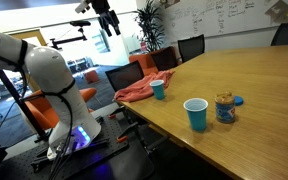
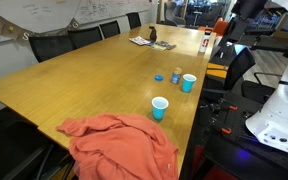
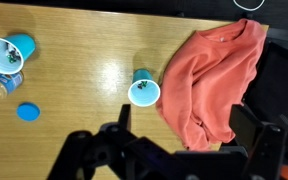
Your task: Pour the sweets from the left blue cup onto the table then pick the sweets one at a time and put them in the right blue cup
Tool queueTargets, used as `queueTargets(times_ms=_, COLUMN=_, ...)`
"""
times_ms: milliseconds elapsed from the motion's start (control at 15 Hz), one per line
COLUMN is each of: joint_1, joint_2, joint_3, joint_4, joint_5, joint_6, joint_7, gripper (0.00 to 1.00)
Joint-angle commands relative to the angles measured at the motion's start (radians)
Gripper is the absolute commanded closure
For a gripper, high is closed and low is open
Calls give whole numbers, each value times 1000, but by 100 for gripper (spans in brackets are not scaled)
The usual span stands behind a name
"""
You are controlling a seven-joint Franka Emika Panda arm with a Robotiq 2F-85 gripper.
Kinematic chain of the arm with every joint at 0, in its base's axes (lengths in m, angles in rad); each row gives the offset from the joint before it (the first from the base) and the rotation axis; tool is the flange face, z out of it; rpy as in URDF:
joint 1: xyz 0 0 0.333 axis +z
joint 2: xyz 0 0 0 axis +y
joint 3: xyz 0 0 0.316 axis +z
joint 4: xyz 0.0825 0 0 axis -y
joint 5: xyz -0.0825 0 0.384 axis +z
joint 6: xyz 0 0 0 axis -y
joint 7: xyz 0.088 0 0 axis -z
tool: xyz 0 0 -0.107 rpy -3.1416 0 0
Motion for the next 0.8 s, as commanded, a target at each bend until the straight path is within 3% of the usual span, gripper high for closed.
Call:
queueTargets(times_ms=0, joint_1=-12, joint_2=43, joint_3=2, joint_4=2, joint_5=2, joint_6=35, joint_7=-9, gripper=0)
queueTargets(times_ms=333, joint_1=-13, joint_2=127, joint_3=-20, joint_4=-8, joint_5=9, joint_6=121, joint_7=-31, gripper=0)
queueTargets(times_ms=733, joint_1=-39, joint_2=309, joint_3=-46, joint_4=-38, joint_5=-20, joint_6=330, joint_7=-59, gripper=0)
